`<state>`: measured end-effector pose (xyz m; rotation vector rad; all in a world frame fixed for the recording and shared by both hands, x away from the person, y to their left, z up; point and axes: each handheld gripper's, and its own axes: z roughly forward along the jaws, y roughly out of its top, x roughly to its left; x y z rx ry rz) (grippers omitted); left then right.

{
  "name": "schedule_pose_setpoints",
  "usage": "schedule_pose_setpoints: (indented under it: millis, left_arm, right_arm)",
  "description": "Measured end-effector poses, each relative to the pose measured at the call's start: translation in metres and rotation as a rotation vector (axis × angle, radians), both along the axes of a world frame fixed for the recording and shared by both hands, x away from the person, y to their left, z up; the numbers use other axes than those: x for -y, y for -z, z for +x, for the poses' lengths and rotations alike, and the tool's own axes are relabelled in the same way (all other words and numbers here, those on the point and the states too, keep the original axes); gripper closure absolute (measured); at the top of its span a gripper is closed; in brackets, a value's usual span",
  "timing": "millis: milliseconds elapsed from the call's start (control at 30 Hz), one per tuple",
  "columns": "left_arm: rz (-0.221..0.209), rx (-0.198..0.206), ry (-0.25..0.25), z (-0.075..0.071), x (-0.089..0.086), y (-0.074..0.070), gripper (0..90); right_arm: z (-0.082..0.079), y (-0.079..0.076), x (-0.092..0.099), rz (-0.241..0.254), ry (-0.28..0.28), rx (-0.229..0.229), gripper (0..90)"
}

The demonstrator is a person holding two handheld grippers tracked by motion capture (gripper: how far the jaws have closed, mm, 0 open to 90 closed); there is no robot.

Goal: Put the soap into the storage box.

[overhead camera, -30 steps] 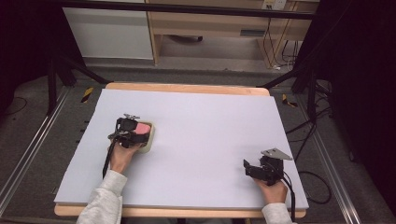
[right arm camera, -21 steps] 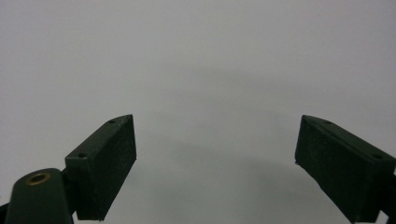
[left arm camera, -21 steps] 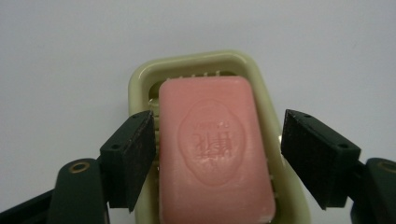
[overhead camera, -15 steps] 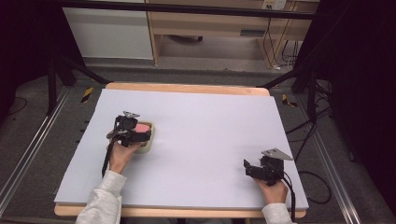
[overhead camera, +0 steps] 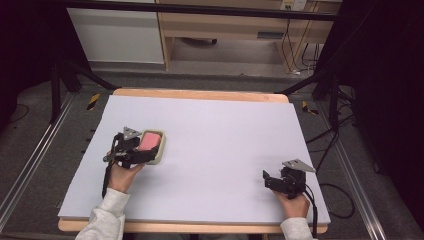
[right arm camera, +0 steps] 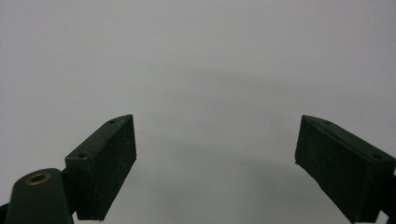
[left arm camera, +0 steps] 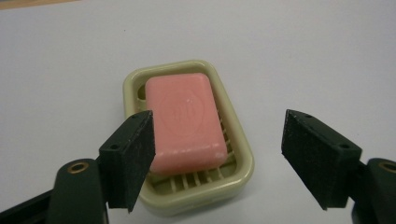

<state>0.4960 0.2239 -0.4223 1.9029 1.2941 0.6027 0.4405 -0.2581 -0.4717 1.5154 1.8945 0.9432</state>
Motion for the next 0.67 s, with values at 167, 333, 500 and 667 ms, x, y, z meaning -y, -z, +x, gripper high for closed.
schedule_pose_setpoints:
  millis: [167, 333, 500, 667]
  left_arm:
    - [-0.031, 0.028, 0.007, -0.017, -0.016, 0.004, 23.3]
    - [-0.015, 0.037, -0.001, -0.033, -0.031, 0.011, 20.8]
    - [0.017, 0.012, -0.016, -0.047, -0.046, 0.022, 19.4]
    - [0.013, -0.005, -0.041, -0.053, -0.054, 0.031, 19.1]
  right_arm:
    - [0.000, 0.000, 0.001, 0.005, 0.008, -0.002, 12.8]
    - [-0.001, 0.001, 0.003, 0.003, 0.011, -0.001, 12.8]
    - [-0.002, 0.001, 0.004, 0.002, 0.010, -0.003, 12.8]
    - [-0.002, 0.002, 0.005, -0.001, 0.014, -0.005, 12.8]
